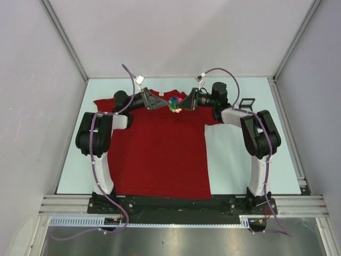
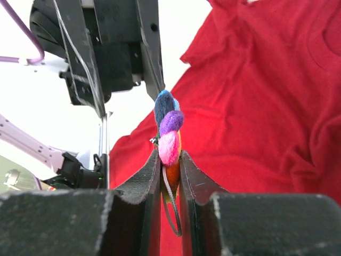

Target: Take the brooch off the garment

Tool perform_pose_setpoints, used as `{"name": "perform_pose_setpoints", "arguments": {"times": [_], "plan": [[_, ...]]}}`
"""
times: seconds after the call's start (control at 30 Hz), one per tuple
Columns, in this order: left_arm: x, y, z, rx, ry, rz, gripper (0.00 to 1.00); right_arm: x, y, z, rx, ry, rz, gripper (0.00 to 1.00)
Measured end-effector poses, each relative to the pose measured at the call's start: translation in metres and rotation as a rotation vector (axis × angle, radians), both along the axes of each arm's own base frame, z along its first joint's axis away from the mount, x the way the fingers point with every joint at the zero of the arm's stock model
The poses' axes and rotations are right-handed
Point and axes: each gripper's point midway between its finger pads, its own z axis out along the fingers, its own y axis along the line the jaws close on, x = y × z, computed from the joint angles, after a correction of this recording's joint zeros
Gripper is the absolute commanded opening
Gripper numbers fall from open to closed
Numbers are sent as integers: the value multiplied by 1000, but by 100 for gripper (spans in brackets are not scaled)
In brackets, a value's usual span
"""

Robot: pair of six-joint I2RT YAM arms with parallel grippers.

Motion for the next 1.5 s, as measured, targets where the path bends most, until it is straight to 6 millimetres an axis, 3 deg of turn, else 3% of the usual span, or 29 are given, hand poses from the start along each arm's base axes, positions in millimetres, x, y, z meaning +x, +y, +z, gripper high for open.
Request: {"name": "perform_pose_setpoints", "arguments": {"times": [0.2, 0.37, 0.6, 0.8, 1.1, 1.5], "plan": [[-5, -15, -1, 21, -27, -24, 47, -4, 3, 14, 53, -3, 28, 0], [-4, -16, -2, 29, -35, -24, 29, -7, 4, 21, 88, 5, 48, 0], [-3, -16, -3, 30, -30, -22, 26, -9, 4, 23, 108, 18, 59, 0], [-3, -18, -1, 29, -33, -25, 1, -9, 4, 23, 116, 21, 61, 3], [0, -20, -3, 40, -10, -22, 0, -5, 1, 19, 109, 29, 44, 22], [4, -20, -16, 78, 27, -11, 0, 0, -6, 2, 67, 40, 13, 33]]}}
